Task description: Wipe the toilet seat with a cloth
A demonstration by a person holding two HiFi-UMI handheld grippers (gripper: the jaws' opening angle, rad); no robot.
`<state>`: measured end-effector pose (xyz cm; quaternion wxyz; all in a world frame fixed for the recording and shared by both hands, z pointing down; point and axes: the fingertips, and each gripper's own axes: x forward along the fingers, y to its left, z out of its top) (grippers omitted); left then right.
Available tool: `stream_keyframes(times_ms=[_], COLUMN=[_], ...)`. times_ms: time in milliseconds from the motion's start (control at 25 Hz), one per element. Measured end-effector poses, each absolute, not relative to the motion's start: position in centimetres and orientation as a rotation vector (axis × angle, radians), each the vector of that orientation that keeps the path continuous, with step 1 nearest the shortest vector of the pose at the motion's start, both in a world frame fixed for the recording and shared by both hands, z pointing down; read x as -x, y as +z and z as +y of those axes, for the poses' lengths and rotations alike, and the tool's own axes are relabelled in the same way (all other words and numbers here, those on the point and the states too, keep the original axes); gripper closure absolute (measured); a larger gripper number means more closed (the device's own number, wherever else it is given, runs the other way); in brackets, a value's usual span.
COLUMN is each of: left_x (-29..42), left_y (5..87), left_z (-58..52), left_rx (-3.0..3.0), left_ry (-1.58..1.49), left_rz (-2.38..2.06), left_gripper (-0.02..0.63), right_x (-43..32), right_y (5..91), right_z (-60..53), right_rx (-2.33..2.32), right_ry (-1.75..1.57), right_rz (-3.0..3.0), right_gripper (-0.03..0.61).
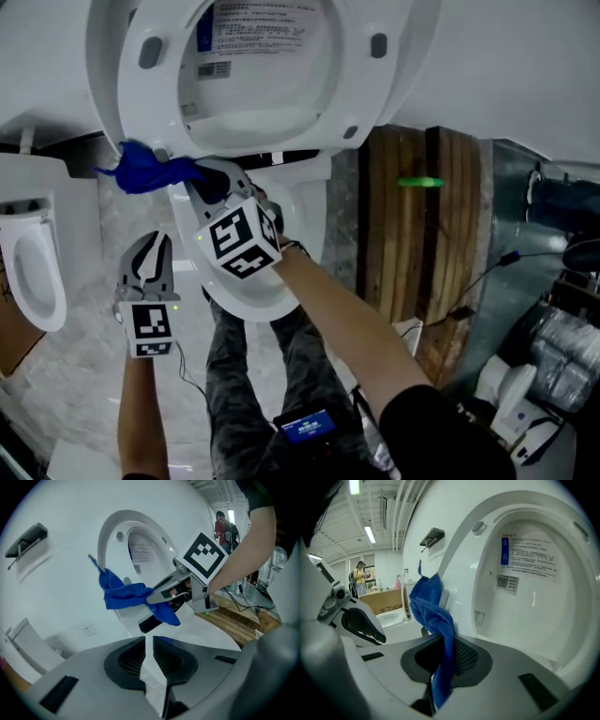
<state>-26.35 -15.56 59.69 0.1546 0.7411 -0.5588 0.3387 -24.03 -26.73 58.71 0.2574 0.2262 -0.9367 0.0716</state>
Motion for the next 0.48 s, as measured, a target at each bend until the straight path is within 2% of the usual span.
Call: stream_keyframes(times_ms=[480], left_x=[21.2], left_y=[60.0], left_z=[-17.4], left_rx=[-2.178], left_ry=[0.972], left_rz=[-1.557], left_gripper=[0.56], right_x=[13.9], right_y=[60.2], right_z=[-30.8], right_rx=[-0.881], right_ry=[0.396], right_rz=[-2.467], right_gripper=[0.531])
